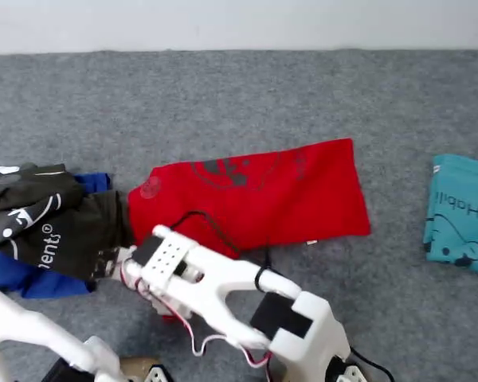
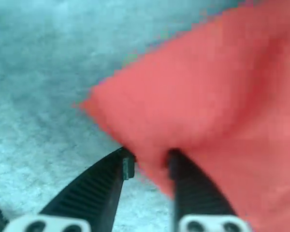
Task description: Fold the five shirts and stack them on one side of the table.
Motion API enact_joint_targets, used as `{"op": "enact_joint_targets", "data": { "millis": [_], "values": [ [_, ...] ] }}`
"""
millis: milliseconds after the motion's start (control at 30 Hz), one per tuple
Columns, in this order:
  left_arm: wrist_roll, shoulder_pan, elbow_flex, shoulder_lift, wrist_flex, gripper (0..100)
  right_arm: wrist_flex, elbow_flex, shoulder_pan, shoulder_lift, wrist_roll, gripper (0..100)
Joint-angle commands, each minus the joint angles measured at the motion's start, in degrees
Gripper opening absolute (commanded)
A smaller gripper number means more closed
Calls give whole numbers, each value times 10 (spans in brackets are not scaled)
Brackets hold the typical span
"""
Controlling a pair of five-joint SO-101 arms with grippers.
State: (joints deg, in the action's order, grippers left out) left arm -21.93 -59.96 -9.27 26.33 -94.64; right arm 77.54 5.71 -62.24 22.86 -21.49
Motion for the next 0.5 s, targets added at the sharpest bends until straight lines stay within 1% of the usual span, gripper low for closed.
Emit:
{"op": "enact_joint_targets", "data": {
  "millis": [0, 100, 267, 467],
  "values": [
    [-4, -2, 3, 18, -3, 14, -7, -27, 0, 6, 1, 13],
    [-4, -2, 3, 18, -2, 14, -1, -43, 10, 5, 0, 11],
    [-4, -2, 3, 18, -1, 14, 55, -88, 25, 2, -17, 11],
    [-4, 2, 3, 18, -1, 14, 99, -161, 73, -36, -17, 11]
  ]
}}
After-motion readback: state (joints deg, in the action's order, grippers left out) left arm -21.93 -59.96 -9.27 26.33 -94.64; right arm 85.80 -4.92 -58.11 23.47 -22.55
